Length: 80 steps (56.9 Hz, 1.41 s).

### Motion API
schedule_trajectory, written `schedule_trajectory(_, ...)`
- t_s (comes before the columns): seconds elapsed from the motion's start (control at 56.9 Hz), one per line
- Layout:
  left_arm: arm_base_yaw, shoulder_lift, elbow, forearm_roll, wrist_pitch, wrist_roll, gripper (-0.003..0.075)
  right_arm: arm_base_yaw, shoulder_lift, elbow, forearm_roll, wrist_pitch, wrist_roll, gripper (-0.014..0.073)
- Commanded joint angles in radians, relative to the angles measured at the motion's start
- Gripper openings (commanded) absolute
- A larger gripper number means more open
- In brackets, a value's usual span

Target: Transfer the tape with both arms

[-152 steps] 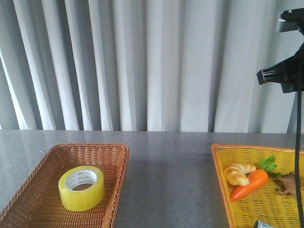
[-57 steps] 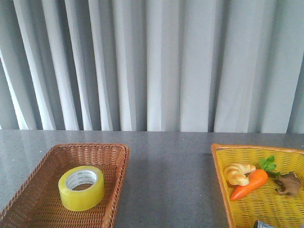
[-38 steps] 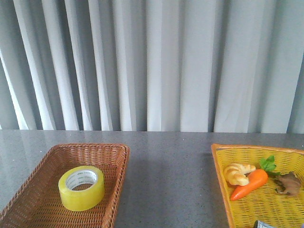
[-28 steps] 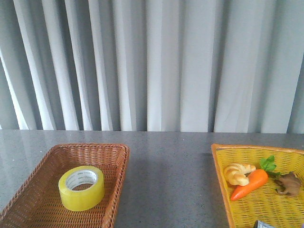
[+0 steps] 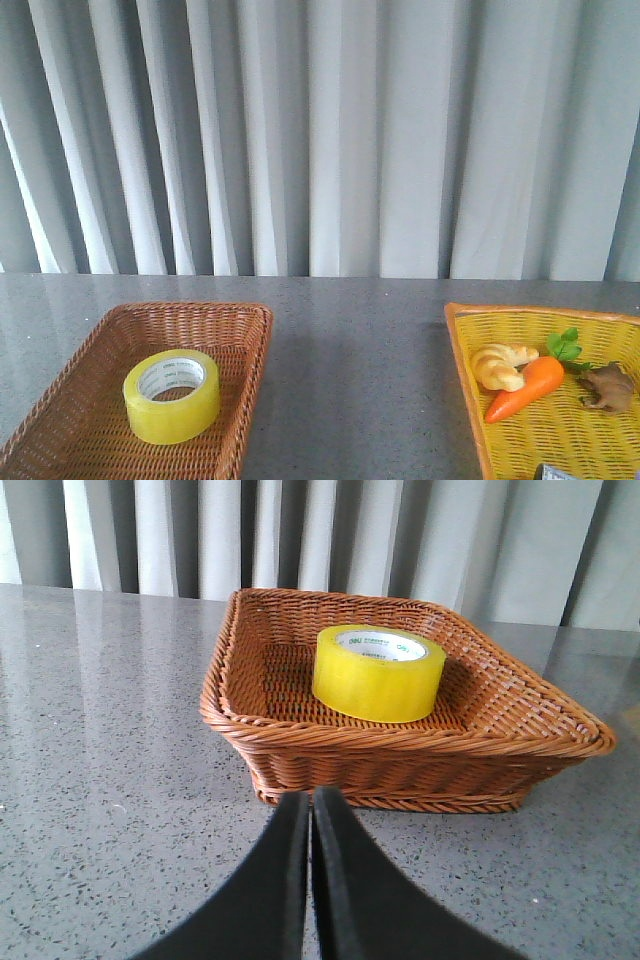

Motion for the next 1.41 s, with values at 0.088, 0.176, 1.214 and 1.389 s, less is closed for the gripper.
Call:
schedule_trajectory(0.088, 0.004, -0.018, -0.007, -0.009, -0.075, -0.003, -0.0006, -0.005, -0.010, 0.004, 0.000, -0.062, -0.003, -0.0007)
schedule_trajectory(0.176, 0.004, -0.018, -0.007, -0.009, -0.075, -0.003, -0.0006, -0.005, -0.010, 0.004, 0.000, -0.062, -0.003, -0.0007)
schedule_trajectory(1.214, 0.105, -0.018, -0.007, -0.009, -0.075, -0.003, -0.0006, -0.142, -0.009, 0.004, -0.002, -0.040, -0.003, -0.0007)
schedule_trajectory(1.389, 0.105, -0.018, -0.007, -0.009, -0.075, -0.003, -0.0006, -0.142, -0.009, 0.003, -0.002, -0.041, -0.003, -0.0007)
